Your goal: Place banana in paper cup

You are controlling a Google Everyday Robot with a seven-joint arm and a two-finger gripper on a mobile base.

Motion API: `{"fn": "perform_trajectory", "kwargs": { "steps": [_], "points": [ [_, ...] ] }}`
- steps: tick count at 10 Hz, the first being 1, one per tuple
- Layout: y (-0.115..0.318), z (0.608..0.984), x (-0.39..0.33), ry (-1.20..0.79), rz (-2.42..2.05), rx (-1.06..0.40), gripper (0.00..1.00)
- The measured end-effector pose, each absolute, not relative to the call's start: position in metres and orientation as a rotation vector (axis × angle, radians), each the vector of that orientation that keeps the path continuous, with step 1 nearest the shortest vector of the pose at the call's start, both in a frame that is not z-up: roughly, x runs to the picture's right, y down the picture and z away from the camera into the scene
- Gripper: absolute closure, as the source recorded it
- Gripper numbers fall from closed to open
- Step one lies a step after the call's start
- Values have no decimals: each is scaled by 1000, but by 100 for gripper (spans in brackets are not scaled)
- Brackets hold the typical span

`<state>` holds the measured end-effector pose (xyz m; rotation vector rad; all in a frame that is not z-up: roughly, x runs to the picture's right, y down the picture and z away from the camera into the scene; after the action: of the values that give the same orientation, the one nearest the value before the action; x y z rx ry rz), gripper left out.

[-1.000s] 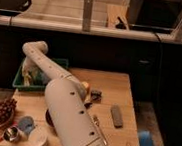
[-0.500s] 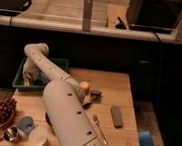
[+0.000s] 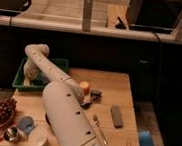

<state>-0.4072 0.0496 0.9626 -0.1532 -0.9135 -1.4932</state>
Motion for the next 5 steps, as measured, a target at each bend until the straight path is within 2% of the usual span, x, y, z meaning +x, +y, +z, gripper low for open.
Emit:
{"fn": "perform_trajectory", "kwargs": {
  "steps": [1, 3, 5],
  "points": [
    [48, 961, -407, -919, -1491, -146, 99],
    [44, 955, -409, -928, -1492, -123, 100],
    [24, 933, -410, -927, -1502, -64, 100]
  ]
}}
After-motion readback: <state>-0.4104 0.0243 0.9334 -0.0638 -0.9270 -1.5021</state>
